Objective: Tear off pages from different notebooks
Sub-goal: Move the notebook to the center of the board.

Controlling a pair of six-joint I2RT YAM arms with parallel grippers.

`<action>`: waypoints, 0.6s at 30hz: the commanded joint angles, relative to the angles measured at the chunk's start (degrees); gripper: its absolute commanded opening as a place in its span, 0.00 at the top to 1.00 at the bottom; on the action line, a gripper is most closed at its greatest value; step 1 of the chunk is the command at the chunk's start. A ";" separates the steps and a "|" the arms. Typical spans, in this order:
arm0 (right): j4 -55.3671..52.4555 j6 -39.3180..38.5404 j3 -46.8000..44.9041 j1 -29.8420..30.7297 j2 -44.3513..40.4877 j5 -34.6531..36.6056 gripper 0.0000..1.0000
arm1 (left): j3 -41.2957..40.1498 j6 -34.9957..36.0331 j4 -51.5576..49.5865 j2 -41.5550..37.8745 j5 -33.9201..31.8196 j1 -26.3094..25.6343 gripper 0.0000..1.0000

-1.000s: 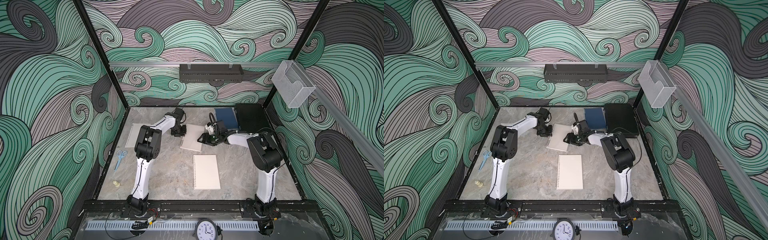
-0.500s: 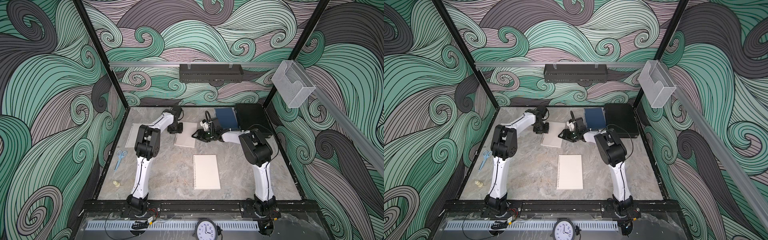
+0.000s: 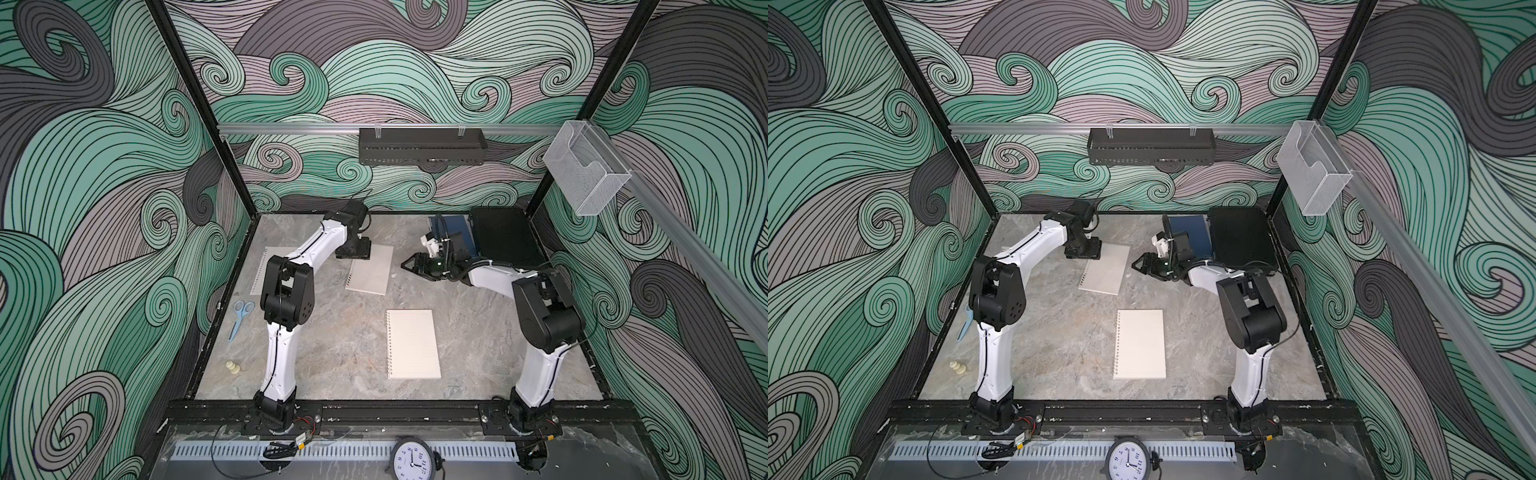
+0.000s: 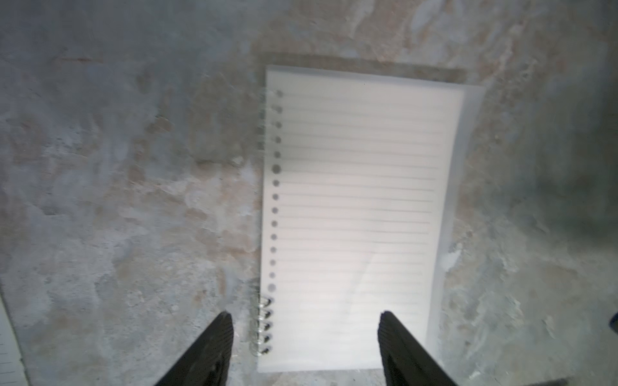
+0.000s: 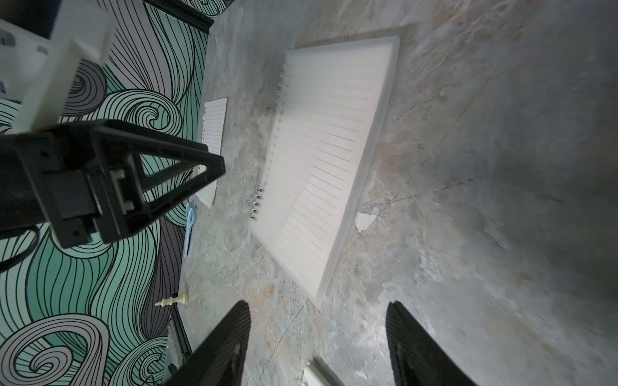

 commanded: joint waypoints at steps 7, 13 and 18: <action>-2.99 -3.44 -7.61 -3.71 -6.74 3.15 0.34 | -1.39 -0.73 0.34 1.87 2.90 -8.86 0.31; -1.42 -2.49 -8.92 -4.25 -7.55 2.95 0.34 | -0.43 -0.61 -2.59 5.31 -0.68 -11.69 0.31; -1.20 -2.25 -8.68 -4.29 -7.15 2.73 0.34 | 0.23 -0.52 -5.72 7.50 -5.59 -13.30 0.33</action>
